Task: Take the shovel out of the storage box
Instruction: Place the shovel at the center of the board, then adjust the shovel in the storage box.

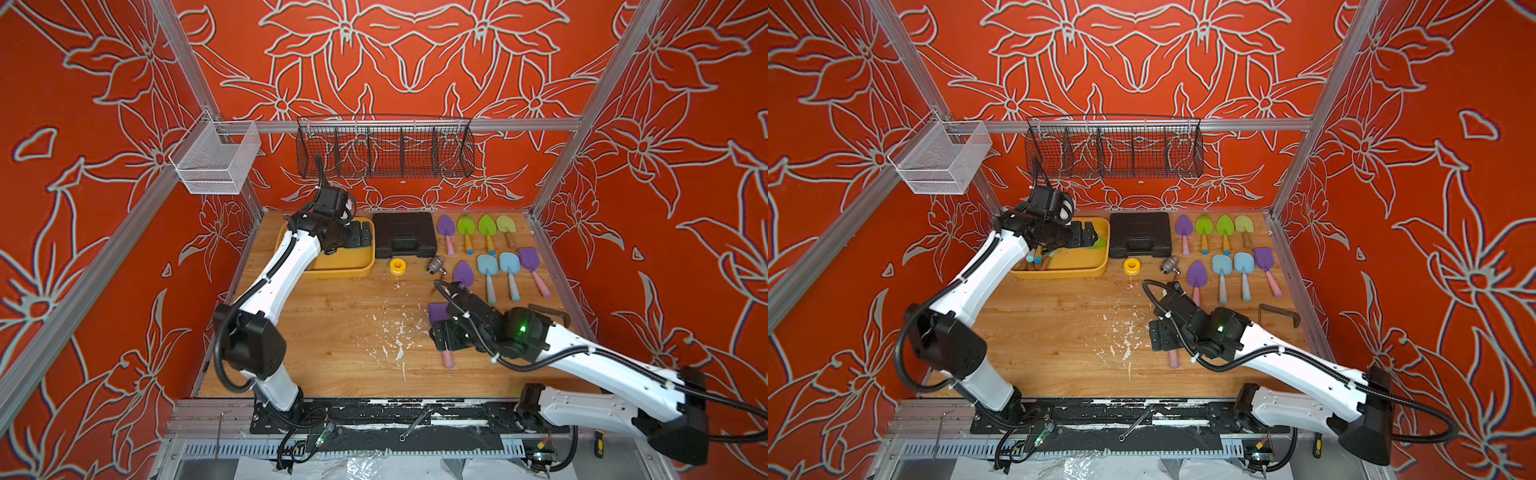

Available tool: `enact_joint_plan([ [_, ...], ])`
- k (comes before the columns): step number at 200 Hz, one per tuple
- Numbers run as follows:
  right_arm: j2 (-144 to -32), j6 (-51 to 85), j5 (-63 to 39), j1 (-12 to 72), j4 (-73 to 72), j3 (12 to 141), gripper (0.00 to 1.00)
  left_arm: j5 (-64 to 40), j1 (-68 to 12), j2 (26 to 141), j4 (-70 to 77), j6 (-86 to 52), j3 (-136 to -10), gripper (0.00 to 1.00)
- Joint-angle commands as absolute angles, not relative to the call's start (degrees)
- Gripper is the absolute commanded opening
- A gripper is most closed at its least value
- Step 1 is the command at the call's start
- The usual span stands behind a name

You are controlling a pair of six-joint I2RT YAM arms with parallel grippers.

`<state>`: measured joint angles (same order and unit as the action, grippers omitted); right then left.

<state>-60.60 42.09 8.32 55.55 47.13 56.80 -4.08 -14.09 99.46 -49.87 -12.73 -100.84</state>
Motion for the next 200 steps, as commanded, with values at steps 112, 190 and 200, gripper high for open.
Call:
enact_joint_plan([
  [112,-81.8,27.9,-5.5,49.3,50.7,79.1,0.90,4.7,-6.9,140.3,-53.8,16.0,-140.3,1.00],
  [190,-82.4,30.6,-5.6,49.4,50.9,78.5,0.90,2.2,-4.8,145.9,-51.8,15.8,-140.7,1.00],
  [200,-82.4,30.8,-5.6,49.4,50.5,78.3,0.90,2.6,-4.4,146.3,-51.4,15.7,-140.3,1.00],
])
